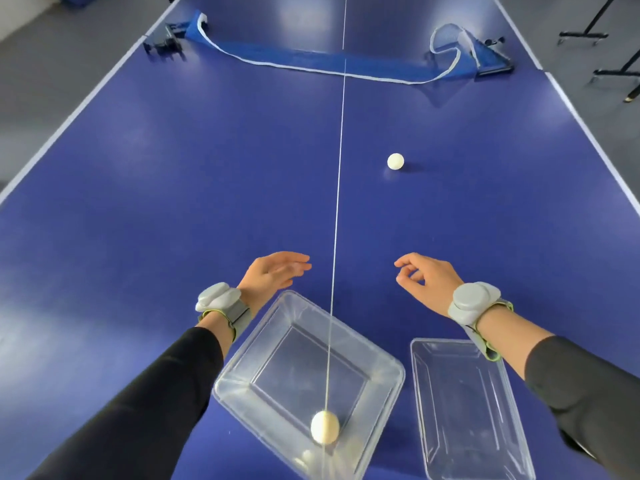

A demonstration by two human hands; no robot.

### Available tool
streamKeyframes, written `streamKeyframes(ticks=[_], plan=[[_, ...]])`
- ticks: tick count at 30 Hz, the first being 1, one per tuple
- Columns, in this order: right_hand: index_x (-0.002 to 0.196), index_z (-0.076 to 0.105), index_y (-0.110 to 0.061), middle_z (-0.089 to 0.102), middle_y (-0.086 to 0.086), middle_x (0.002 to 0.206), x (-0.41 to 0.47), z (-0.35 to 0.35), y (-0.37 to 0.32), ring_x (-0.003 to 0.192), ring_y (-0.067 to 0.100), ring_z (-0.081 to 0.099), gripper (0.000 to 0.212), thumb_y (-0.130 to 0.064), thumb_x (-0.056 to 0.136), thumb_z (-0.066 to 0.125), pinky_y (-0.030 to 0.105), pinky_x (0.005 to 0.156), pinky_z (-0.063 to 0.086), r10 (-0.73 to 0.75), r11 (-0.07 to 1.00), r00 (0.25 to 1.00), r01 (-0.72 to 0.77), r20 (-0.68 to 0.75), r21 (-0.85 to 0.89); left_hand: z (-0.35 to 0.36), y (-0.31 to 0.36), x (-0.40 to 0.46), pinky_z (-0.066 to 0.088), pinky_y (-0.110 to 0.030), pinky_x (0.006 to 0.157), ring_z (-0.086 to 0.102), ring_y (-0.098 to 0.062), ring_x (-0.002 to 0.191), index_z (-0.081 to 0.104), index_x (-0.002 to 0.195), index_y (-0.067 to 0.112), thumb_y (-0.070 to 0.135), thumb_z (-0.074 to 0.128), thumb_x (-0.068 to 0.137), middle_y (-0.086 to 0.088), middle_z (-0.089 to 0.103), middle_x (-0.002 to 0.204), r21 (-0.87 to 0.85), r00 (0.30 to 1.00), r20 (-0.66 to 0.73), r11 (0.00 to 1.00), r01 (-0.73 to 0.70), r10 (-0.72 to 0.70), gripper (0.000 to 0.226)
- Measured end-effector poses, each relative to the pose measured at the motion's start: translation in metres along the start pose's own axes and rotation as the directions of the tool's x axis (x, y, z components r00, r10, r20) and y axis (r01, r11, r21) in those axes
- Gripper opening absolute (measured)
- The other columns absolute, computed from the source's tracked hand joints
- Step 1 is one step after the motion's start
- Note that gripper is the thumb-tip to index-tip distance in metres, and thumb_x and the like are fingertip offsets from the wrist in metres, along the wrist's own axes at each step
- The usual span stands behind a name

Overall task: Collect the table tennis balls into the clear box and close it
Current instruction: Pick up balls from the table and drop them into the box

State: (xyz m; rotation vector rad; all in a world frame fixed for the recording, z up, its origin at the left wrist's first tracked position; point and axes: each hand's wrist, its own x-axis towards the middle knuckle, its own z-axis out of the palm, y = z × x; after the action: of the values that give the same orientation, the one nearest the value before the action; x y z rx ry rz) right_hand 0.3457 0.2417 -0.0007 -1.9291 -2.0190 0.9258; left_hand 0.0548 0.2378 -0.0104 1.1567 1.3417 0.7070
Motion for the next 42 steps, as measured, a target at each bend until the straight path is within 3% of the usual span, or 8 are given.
streamKeyframes(ticks=[10, 13, 16, 23, 27, 32, 38, 42], plan=[[0.114, 0.058, -0.020, 0.061, 0.000, 0.117, 0.064, -0.012, -0.001, 0.105, 0.018, 0.061, 0.030, -0.030, 0.086, 0.061, 0.025, 0.083, 0.046, 0.096, 0.988, 0.990, -0.107, 0.103, 0.109, -0.005, -0.013, 0.023, 0.042, -0.043, 0.104, 0.063, -0.009, 0.103, 0.067, 0.102, 0.026, 0.039, 0.040, 0.096, 0.005, 0.073, 0.099, 0.028, 0.984, 0.110, 0.990, 0.138, -0.141, 0.031], [0.112, 0.056, -0.032, 0.060, -0.009, 0.117, 0.031, -0.006, -0.035, 0.112, 0.010, 0.058, 0.044, -0.052, 0.074, 0.064, 0.028, 0.088, 0.053, 0.039, 0.926, 0.788, -0.260, 0.614, 0.275, -0.007, -0.020, 0.002, 0.039, -0.034, 0.101, 0.058, -0.006, 0.116, 0.064, 0.110, 0.032, 0.061, 0.047, 0.079, 0.008, 0.070, 0.114, -0.019, 0.947, 0.302, 0.992, 0.122, -0.111, 0.046], [0.132, 0.033, -0.044, 0.053, -0.014, 0.131, -0.016, 0.023, -0.052, 0.118, 0.008, 0.053, 0.068, -0.053, 0.072, 0.064, 0.030, 0.101, 0.045, -0.092, 0.996, 0.549, 0.062, 0.831, 0.069, -0.003, -0.025, -0.014, 0.038, -0.033, 0.106, 0.055, -0.011, 0.121, 0.068, 0.108, 0.027, 0.057, 0.055, 0.075, 0.002, 0.066, 0.121, -0.039, 0.913, 0.407, 0.999, 0.038, -0.019, 0.047], [0.139, 0.027, -0.032, 0.057, 0.012, 0.085, -0.021, 0.037, -0.067, 0.085, 0.036, 0.061, 0.054, -0.011, 0.090, 0.035, 0.046, 0.082, 0.053, -0.132, 0.940, 0.622, 0.326, 0.772, -0.102, 0.008, -0.019, -0.001, 0.047, -0.029, 0.092, 0.064, -0.009, 0.107, 0.071, 0.091, 0.026, 0.041, 0.046, 0.082, 0.008, 0.073, 0.103, -0.046, 0.970, 0.213, 0.991, 0.127, -0.115, 0.031], [0.143, 0.028, -0.031, 0.061, 0.010, 0.117, -0.013, 0.030, -0.072, 0.105, 0.030, 0.058, 0.056, -0.011, 0.092, 0.038, 0.042, 0.096, 0.048, -0.134, 0.910, 0.636, 0.383, 0.760, -0.160, 0.015, -0.016, 0.019, 0.040, -0.029, 0.103, 0.051, -0.011, 0.121, 0.059, 0.121, 0.031, 0.026, 0.058, 0.088, 0.010, 0.056, 0.130, 0.411, 0.998, 0.021, 0.910, 0.047, -0.062, 0.033], [0.139, 0.034, -0.036, 0.050, -0.015, 0.139, -0.001, 0.008, -0.075, 0.127, 0.003, 0.046, 0.060, -0.033, 0.086, 0.063, 0.021, 0.105, 0.033, -0.159, 0.966, 0.636, 0.259, 0.755, -0.014, 0.022, -0.017, 0.041, 0.024, -0.032, 0.114, 0.017, -0.018, 0.145, 0.020, 0.146, 0.033, 0.032, 0.067, 0.081, 0.008, 0.016, 0.158, 0.694, 0.979, 0.190, 0.716, -0.081, -0.073, 0.080], [0.130, 0.047, -0.032, 0.054, -0.012, 0.132, 0.053, -0.024, -0.040, 0.122, 0.009, 0.052, 0.051, -0.036, 0.082, 0.067, 0.028, 0.103, 0.042, -0.040, 0.999, 0.919, 0.028, 0.391, 0.037, 0.012, -0.023, 0.060, 0.015, -0.049, 0.119, -0.018, -0.021, 0.146, 0.002, 0.146, 0.041, 0.043, 0.073, 0.072, 0.012, -0.013, 0.158, 0.840, 0.951, 0.251, 0.528, -0.123, -0.178, 0.102], [0.144, 0.029, -0.024, 0.030, 0.000, 0.151, 0.110, -0.043, -0.015, 0.137, 0.020, 0.035, 0.072, -0.033, 0.083, 0.066, 0.033, 0.109, 0.033, 0.068, 0.986, 0.982, -0.038, 0.178, -0.163, 0.008, -0.028, 0.064, 0.002, -0.047, 0.119, -0.023, -0.025, 0.144, -0.003, 0.145, 0.042, 0.045, 0.074, 0.067, 0.009, -0.022, 0.156, 0.904, 0.943, 0.248, 0.404, -0.143, -0.221, 0.110]])
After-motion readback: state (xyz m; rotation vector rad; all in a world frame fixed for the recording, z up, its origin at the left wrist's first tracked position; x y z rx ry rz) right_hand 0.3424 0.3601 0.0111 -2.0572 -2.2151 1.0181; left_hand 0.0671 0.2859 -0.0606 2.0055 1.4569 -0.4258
